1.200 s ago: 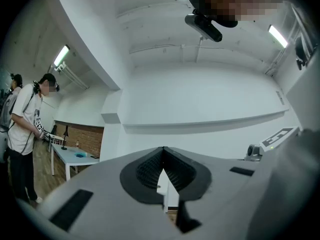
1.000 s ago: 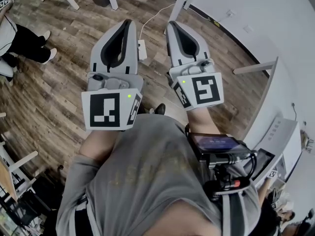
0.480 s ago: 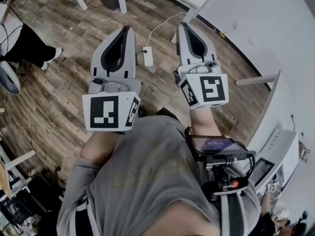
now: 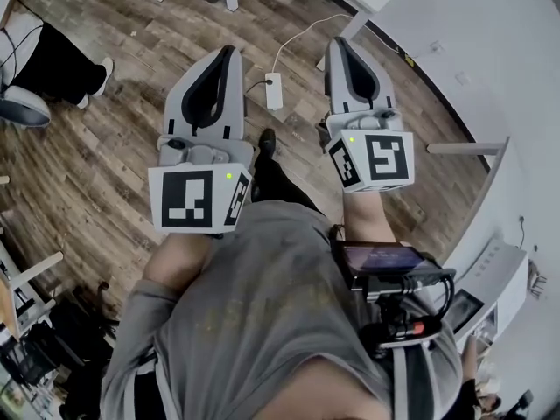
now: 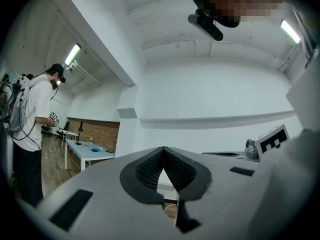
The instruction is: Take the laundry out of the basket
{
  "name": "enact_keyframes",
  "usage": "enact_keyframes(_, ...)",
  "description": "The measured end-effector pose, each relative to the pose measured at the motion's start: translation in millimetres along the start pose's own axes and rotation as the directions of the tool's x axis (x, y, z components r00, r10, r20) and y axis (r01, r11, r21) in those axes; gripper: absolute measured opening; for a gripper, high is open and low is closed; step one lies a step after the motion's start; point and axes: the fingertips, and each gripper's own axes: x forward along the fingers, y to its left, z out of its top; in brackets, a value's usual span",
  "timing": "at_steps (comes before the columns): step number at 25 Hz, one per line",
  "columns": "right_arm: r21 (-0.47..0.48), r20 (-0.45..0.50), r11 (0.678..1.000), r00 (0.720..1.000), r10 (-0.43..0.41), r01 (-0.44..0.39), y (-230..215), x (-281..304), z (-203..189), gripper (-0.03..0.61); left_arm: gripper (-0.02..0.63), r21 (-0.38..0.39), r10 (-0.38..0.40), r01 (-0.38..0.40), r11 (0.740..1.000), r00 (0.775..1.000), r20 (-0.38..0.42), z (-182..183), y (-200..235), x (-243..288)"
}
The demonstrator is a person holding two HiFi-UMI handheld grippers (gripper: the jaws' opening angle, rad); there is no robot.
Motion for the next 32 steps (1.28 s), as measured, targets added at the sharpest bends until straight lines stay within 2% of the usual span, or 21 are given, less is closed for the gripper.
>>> enact_keyframes(8, 0.032, 0.001, 0.999, 1.000, -0.002, 0.002, -17, 65, -20, 0.008, 0.008, 0.022, -0.010, 0.010, 1.000, 1.000, -0.021, -14, 32, 56)
enact_keyframes(18, 0.033, -0.036, 0.999, 0.999, 0.001, 0.000, -57, 164, -42, 0.008, 0.008, 0.011, -0.027, 0.028, 1.000, 0.999, -0.038, -25, 76, 164)
enact_keyframes(25, 0.013, 0.008, 1.000, 1.000, 0.010, -0.010, -81, 215, -30, 0.008, 0.008, 0.048, -0.031, 0.030, 0.998, 0.999, 0.020, -4, 91, 214)
enact_keyframes(32, 0.007, 0.024, 1.000, 1.000, 0.009, -0.009, -95, 254, -27, 0.008, 0.008, 0.054, -0.047, 0.045, 0.998, 0.998, 0.034, -2, 106, 248)
